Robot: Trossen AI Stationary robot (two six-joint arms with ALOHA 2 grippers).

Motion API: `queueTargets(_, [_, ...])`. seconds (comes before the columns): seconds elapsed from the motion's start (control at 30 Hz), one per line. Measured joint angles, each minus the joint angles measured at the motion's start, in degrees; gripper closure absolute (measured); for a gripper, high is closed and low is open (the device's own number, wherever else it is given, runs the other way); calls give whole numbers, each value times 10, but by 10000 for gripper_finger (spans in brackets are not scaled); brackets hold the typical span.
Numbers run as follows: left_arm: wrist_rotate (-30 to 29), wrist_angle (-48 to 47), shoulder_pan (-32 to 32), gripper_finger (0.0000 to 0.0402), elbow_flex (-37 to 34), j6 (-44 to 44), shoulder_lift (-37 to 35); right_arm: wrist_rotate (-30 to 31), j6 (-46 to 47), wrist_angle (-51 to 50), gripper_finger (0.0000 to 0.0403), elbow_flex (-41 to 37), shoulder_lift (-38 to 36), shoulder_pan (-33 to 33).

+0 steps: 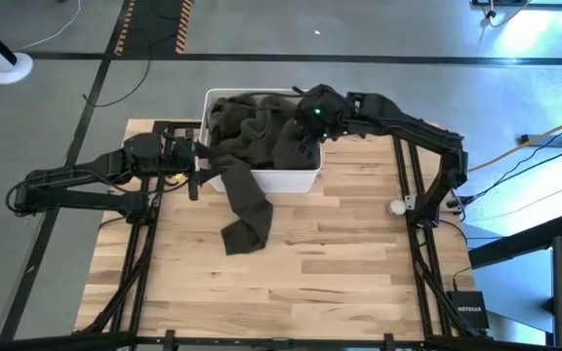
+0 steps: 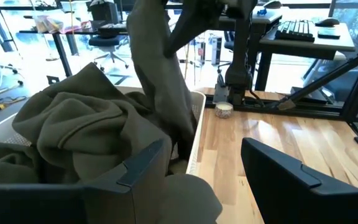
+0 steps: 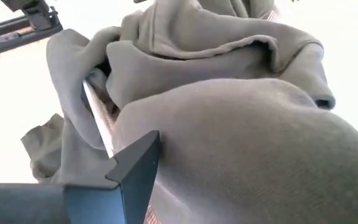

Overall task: Sort clothes
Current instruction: Put the gray pants into the white laundry organizer

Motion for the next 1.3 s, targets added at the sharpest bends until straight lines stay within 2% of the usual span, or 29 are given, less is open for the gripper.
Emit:
queueTargets(0.2, [0, 0, 0, 199, 0, 0, 0, 4, 22, -48, 171, 43, 0, 0])
queueTargets(0.43, [0, -12, 0, 199, 0, 2, 0, -48, 62, -135, 171, 87, 1, 14])
queueTargets(0.6, [0, -9, 0, 199, 0, 5, 0, -56, 87, -186, 171, 153, 1, 30])
queueTargets(0.67, [0, -9, 0, 199, 0, 5, 0, -39, 91, -188, 171, 181, 1, 39])
queueTargets(0.8, [0, -9, 0, 199, 0, 1, 0, 52, 95, -164, 171, 197, -8, 67])
queueTargets(0.97, [0, -10, 0, 199, 0, -2, 0, 55, 95, -177, 171, 196, -11, 108])
queueTargets(1.1, [0, -10, 0, 199, 0, -2, 0, 71, 94, -196, 171, 196, 3, 174])
queueTargets(1.3, [0, -12, 0, 199, 0, -4, 0, 162, 88, -200, 171, 195, 54, 279])
